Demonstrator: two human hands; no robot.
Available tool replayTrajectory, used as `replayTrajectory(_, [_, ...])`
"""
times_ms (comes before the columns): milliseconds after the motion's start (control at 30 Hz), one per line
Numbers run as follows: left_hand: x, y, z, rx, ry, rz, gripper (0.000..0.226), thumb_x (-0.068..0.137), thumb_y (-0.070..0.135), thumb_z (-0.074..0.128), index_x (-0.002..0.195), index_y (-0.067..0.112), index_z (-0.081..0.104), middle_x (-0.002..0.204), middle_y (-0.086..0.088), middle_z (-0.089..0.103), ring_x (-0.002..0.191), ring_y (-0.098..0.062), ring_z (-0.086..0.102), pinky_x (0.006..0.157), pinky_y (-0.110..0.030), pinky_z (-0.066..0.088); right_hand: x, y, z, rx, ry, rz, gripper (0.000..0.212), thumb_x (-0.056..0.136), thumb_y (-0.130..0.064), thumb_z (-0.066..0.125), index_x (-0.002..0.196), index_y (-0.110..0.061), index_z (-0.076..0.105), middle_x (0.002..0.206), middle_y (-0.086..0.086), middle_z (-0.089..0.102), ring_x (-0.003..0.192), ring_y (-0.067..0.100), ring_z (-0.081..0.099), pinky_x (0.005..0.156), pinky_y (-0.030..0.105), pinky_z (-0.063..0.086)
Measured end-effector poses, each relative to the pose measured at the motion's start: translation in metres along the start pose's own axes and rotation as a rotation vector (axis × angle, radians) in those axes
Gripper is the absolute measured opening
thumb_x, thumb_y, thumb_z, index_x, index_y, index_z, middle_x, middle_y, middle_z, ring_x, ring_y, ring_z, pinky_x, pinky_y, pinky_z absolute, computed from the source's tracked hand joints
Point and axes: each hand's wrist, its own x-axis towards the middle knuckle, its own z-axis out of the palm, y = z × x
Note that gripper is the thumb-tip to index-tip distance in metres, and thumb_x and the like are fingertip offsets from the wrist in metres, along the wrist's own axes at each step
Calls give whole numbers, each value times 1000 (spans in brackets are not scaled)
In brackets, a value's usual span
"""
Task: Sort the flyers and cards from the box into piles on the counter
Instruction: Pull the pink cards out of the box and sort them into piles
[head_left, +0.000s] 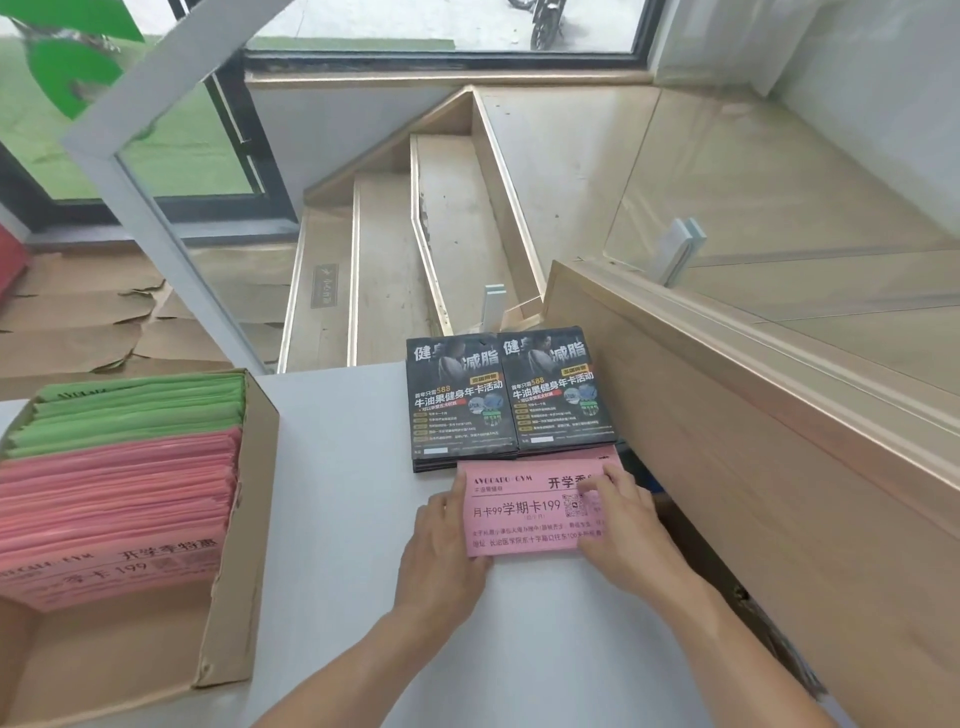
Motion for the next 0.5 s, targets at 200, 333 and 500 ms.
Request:
replayTrajectory(200, [4, 11, 1, 112, -15, 10, 101, 91, 37, 59, 159, 28, -14, 136, 6, 35, 122, -15, 35, 88, -27, 46, 16, 0, -7, -88, -55, -48, 70, 78, -2, 61, 137, -34, 40, 156, -4, 16, 145, 27, 19, 115, 46, 32])
replayTrajectory(333, [1, 17, 3, 184, -19, 5, 94, 95, 37, 54, 158, 25, -14, 141, 4, 35, 127, -16, 34, 91, -27, 44, 18, -1, -5, -73, 31, -55, 57, 84, -5, 61, 132, -32, 44, 154, -4, 23, 134, 24, 34, 102, 39, 44])
replayTrajectory(500, [0, 20, -1, 224, -36, -12, 90, 97, 43, 55, 159, 24, -7, 136, 7, 44, 121, -16, 38, 91, -27, 47, 17, 4, -7, -79, -23, -70, 63, 78, -7, 62, 131, -35, 40, 155, -5, 17, 137, 24, 29, 97, 40, 47])
